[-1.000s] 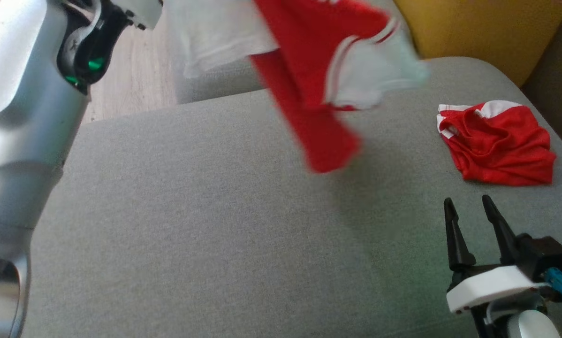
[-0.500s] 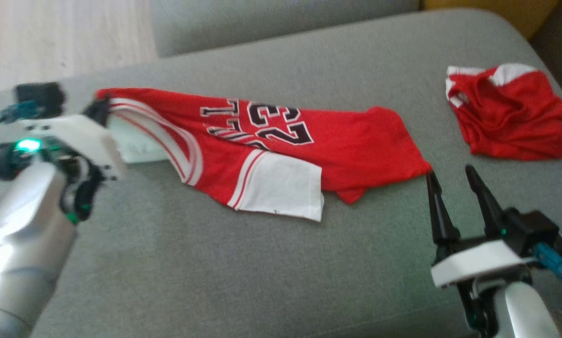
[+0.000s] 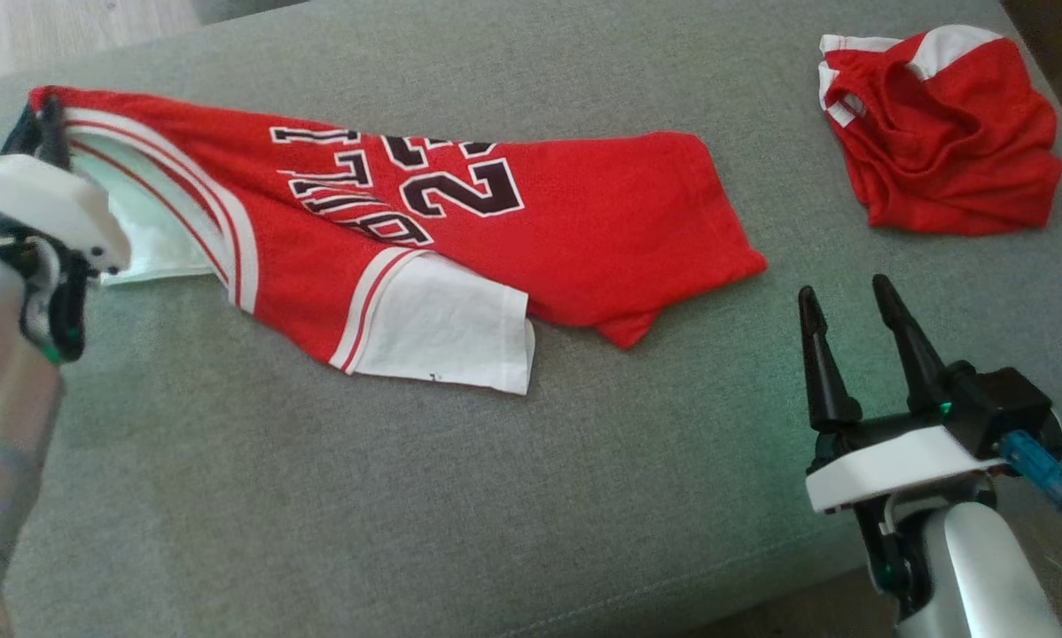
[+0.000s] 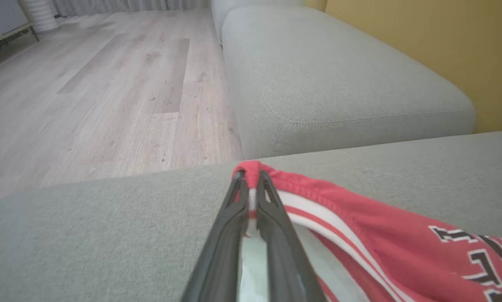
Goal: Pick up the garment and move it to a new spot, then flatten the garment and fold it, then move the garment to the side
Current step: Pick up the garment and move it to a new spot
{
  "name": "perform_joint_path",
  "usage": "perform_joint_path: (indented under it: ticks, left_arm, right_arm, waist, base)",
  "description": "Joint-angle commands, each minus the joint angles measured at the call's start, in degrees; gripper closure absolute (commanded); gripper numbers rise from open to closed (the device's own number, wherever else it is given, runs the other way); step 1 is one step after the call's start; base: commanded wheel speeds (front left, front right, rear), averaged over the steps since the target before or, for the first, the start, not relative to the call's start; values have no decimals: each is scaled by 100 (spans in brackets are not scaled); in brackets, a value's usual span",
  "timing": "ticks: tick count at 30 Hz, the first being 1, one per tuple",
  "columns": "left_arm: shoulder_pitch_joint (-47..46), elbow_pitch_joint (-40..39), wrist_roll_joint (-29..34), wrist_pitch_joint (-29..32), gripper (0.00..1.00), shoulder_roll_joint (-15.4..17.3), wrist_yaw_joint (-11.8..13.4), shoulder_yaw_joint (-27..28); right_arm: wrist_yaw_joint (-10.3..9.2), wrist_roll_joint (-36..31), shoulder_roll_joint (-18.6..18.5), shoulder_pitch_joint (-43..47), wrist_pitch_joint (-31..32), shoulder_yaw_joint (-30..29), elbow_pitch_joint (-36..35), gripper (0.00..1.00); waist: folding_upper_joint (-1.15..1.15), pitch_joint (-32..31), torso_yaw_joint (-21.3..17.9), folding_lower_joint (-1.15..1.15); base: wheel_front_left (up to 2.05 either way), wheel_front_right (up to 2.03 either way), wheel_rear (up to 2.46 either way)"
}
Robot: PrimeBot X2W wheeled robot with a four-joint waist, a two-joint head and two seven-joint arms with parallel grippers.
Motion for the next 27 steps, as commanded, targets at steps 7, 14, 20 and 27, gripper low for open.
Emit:
perform_joint_path:
  ticks: [7,14,20,27]
  left_arm:
    - [-258,119,-19,-503,0,-89,-354,120]
    - [-3,1,-87,-930,0,-269,-586,84]
    - [717,-563,-185,-1246,0,-360,-619,79]
    - [2213,-1992,35,-1456,0,-108,72,148]
  right_arm:
    - [37,-3,-29,-186,-112,116,-8,0]
    - [37,-13,-29,-13,-114,32,154,0]
    - [37,2,-29,317,-119,-88,232,0]
    - [37,38,-29,725,-164,-289,199,0]
  waist:
    - [0,-515,282,-2]
    - [0,-1163,686,-2]
    - [0,-1735,1098,-2]
    - [0,-2016,1459,-2]
  base:
    - [0,0,0]
    - [0,0,0]
    - [0,0,0]
    - [0,0,0]
